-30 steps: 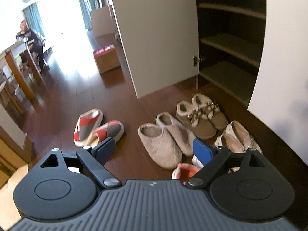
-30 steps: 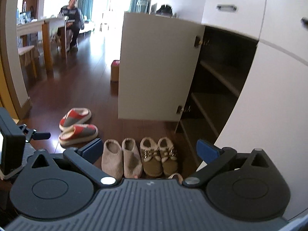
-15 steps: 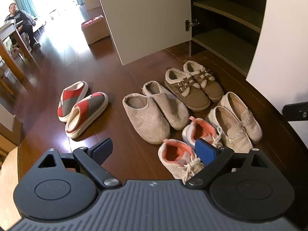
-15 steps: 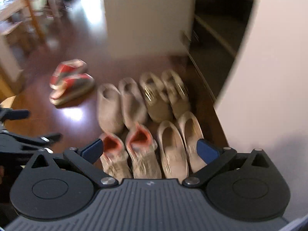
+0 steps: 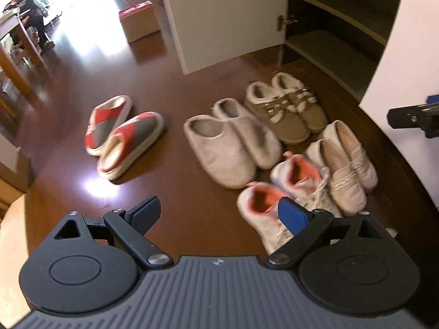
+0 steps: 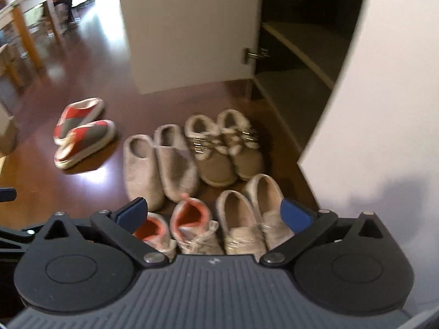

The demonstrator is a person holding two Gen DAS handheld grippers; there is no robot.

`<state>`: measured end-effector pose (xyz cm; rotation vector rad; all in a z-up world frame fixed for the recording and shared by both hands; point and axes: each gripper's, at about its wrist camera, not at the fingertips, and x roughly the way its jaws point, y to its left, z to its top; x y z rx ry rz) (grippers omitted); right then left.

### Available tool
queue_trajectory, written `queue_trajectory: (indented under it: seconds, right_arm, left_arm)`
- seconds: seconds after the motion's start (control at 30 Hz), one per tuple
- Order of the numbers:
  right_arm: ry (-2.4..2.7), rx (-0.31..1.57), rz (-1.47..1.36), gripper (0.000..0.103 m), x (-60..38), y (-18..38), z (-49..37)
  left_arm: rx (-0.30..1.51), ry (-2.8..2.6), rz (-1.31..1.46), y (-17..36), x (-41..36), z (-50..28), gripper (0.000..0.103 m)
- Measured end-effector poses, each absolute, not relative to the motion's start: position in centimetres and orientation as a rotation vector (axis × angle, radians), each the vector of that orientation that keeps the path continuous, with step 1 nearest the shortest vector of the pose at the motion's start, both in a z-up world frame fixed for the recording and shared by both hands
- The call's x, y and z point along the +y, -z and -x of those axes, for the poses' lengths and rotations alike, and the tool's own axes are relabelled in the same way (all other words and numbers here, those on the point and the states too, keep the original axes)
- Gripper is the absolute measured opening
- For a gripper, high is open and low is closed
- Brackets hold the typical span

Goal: Organize scattered shoes
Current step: 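Pull both tools back from the rows of paired shoes, then move the right gripper to a red-grey slipper and grasp its heel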

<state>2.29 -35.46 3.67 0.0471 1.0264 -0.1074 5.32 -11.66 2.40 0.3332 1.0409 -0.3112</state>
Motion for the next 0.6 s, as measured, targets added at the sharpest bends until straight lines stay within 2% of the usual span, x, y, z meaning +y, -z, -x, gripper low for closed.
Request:
queue_trajectory:
  seconds: [0.17,0.3,0.43,0.6]
  right_arm:
    - [-0.093,1.097,0.054,0.102,-30.1,-2.3,-6.2]
    - [-0.201,1.114,0.202,0.102,-26.1,-0.1,-10.7]
    - [-0.268,1.102,0.333,0.102,-22.9,4.1,-16.1]
    - [-0.382,1.114,0.389,0.102,-17.9,10.3,-23.0]
  left_arm:
    - [0.985,0.129,-0.406,-3.8,-3.8,-6.7,0.094]
    - [1.039,-0.005,-0.316,-3.8,2.2,-9.3,0.094]
    - [1.076,-0.065,-0.201,-3.7,6.4,-11.7,0.094]
    - [1.134,-0.13,-0.215,-2.3,8.8,-13.7,0.094]
